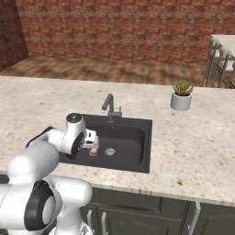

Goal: Pick up the sponge and bar soap from the sink, and place them back in the cabinet, and close the cabinet door.

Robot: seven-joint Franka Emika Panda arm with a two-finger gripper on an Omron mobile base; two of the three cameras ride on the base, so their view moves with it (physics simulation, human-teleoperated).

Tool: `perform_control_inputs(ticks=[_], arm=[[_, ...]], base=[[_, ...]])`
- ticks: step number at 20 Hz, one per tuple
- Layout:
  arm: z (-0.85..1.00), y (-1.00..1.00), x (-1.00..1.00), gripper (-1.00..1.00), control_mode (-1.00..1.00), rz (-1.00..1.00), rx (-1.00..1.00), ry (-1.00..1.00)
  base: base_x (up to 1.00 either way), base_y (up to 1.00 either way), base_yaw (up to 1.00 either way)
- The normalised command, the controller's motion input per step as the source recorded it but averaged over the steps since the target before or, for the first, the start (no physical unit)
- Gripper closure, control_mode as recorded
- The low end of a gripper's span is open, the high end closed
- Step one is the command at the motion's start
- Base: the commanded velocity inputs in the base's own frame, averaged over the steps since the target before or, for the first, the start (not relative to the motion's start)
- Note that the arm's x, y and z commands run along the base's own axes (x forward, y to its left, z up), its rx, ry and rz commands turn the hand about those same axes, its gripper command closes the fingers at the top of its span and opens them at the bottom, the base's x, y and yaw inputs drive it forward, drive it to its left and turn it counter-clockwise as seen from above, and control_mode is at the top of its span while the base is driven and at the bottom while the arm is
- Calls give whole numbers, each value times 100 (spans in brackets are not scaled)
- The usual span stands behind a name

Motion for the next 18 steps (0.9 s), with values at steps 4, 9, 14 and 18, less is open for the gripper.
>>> perform_control_inputs(ticks=[4,9,14,18], arm=[[-20,0,17,-100,-100,2,0,0],[-20,0,16,-100,-100,3,0,0],[-16,0,18,-100,-100,3,0,0],[-16,0,23,-100,-100,2,0,0]], base=[[0,0,0],[0,0,0],[0,0,0],[0,0,0]])
